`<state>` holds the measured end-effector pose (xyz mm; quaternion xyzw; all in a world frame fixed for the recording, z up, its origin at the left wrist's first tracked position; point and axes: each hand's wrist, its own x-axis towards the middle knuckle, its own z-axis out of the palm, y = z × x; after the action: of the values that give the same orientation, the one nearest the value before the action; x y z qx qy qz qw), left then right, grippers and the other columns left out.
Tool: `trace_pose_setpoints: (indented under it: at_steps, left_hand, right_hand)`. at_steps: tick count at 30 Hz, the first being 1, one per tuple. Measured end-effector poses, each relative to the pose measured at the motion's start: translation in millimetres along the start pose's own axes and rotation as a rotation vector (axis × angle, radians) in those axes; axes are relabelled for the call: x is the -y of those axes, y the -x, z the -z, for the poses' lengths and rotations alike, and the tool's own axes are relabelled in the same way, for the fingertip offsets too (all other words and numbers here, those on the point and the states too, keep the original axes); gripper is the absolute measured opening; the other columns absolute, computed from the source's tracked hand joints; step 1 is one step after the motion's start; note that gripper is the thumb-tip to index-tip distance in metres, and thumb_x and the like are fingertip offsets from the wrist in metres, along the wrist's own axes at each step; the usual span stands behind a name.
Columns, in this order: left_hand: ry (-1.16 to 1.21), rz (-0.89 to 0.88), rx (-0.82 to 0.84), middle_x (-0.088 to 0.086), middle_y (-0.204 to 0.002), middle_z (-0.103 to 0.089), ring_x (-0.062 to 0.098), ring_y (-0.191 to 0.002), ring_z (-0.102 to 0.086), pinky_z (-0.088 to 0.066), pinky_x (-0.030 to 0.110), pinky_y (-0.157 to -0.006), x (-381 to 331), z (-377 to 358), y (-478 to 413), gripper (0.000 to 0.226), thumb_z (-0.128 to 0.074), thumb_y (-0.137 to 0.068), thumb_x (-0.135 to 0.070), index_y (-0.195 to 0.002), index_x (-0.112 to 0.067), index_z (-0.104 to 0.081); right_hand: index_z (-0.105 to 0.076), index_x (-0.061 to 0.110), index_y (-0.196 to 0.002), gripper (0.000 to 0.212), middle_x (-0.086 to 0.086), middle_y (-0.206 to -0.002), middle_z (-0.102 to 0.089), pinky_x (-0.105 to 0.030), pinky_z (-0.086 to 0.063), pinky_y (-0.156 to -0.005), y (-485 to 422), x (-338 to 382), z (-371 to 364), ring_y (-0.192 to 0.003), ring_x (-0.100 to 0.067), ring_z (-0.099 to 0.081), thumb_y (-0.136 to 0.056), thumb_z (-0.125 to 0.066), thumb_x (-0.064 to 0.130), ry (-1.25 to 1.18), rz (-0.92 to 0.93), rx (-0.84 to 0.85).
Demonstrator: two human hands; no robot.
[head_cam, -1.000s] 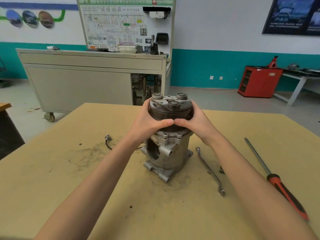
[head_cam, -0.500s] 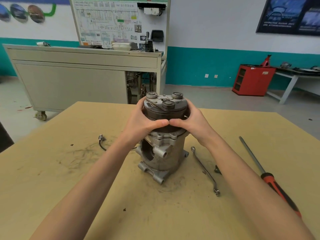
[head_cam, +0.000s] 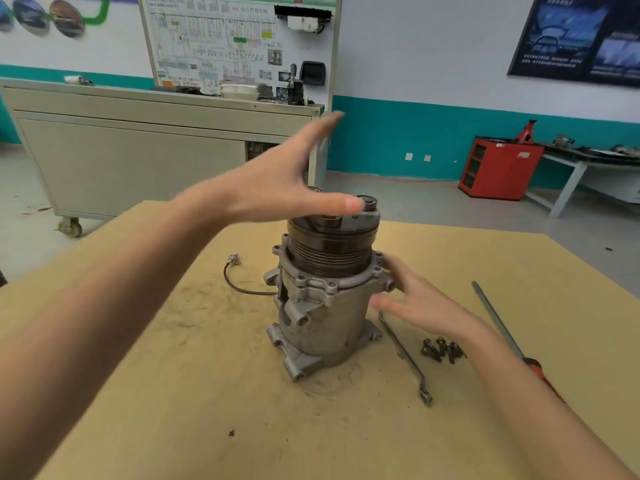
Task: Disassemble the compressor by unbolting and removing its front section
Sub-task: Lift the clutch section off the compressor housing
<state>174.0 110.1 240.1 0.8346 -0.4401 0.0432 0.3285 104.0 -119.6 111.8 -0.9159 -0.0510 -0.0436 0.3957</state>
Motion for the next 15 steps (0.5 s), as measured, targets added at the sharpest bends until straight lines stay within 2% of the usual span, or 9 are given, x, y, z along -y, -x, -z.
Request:
trace_pose_setpoints:
  at_steps: [1, 3, 5, 7, 11, 13, 15]
  left_hand:
    - [-0.184, -0.008, 0.108, -0.009, -0.161, -0.013, -0.008, -0.134, -0.018, -0.016, 0.011, -0.107, -10.4, -0.2, -11.0, 0.117, -0.064, -0.062, -0.08, -0.153, -0.034, -0.007]
    - [-0.485, 0.067, 0.348, -0.003, -0.161, -0.015, 0.015, -0.145, -0.02, -0.021, 0.034, -0.115, -28.6, -8.8, -31.5, 0.111, -0.059, -0.067, -0.078, -0.154, -0.034, -0.005]
    - [-0.608, 0.167, 0.513, 0.002, -0.16, -0.02, 0.029, -0.143, -0.026, -0.03, 0.046, -0.113, -38.7, -19.2, -46.4, 0.107, -0.061, -0.071, -0.073, -0.153, -0.034, -0.004]
    - [-0.639, 0.209, 0.575, 0.004, -0.159, -0.021, 0.032, -0.141, -0.03, -0.036, 0.05, -0.11, -39.4, -22.7, -55.1, 0.108, -0.066, -0.073, -0.066, -0.153, -0.033, -0.002]
    - [-0.62, 0.264, 0.624, 0.001, -0.162, -0.009, 0.034, -0.144, -0.023, -0.037, 0.054, -0.108, -34.8, -21.4, -60.6, 0.125, -0.075, -0.067, -0.06, -0.15, -0.037, 0.015]
    - [-0.612, 0.261, 0.642, 0.001, -0.161, -0.01, 0.034, -0.144, -0.024, -0.038, 0.054, -0.107, -33.3, -21.6, -60.9, 0.126, -0.076, -0.066, -0.059, -0.149, -0.039, 0.016]
    - [-0.617, 0.221, 0.636, 0.001, -0.159, -0.018, 0.031, -0.141, -0.03, -0.041, 0.05, -0.106, -27.4, -22.4, -62.2, 0.12, -0.077, -0.069, -0.055, -0.151, -0.038, 0.008]
  right_hand:
    - [-0.029, 0.03, -0.138, 0.071, 0.012, -0.134, -0.046, -0.017, -0.036, -0.093, 0.4, -4.1, -6.6, -0.118, 0.0, -0.044, -0.079, -0.065, 0.048, 0.004, -0.01, 0.006]
    - [-0.036, 0.035, -0.126, 0.061, 0.019, -0.114, -0.051, -0.01, -0.041, -0.075, 0.8, -6.4, -16.0, -0.097, 0.002, -0.055, -0.075, -0.064, 0.054, 0.032, -0.025, -0.087]
    - [-0.04, 0.033, -0.122, 0.064, 0.024, -0.101, -0.05, -0.012, -0.043, -0.067, 1.1, -6.6, -19.5, -0.085, -0.003, -0.061, -0.069, -0.059, 0.063, 0.102, -0.022, -0.186]
    - [-0.042, 0.03, -0.123, 0.07, 0.024, -0.096, -0.049, -0.02, -0.046, -0.067, 0.8, -8.3, -19.1, -0.078, -0.006, -0.06, -0.066, -0.051, 0.07, 0.185, 0.012, -0.216]
    - [-0.047, 0.027, -0.119, 0.075, 0.016, -0.088, -0.052, -0.016, -0.036, -0.054, -1.7, -10.6, -15.3, -0.066, 0.005, -0.048, -0.065, -0.037, 0.079, 0.366, 0.075, -0.25]
    - [-0.048, 0.025, -0.116, 0.085, 0.011, -0.09, -0.056, -0.021, -0.038, -0.054, -1.0, -10.9, -14.4, -0.068, 0.001, -0.05, -0.062, -0.026, 0.086, 0.434, 0.09, -0.265]
    - [-0.049, 0.022, -0.114, 0.087, 0.006, -0.095, -0.063, -0.029, -0.043, -0.059, 2.1, -12.2, -15.2, -0.076, -0.013, -0.057, -0.061, -0.019, 0.084, 0.453, 0.121, -0.277]
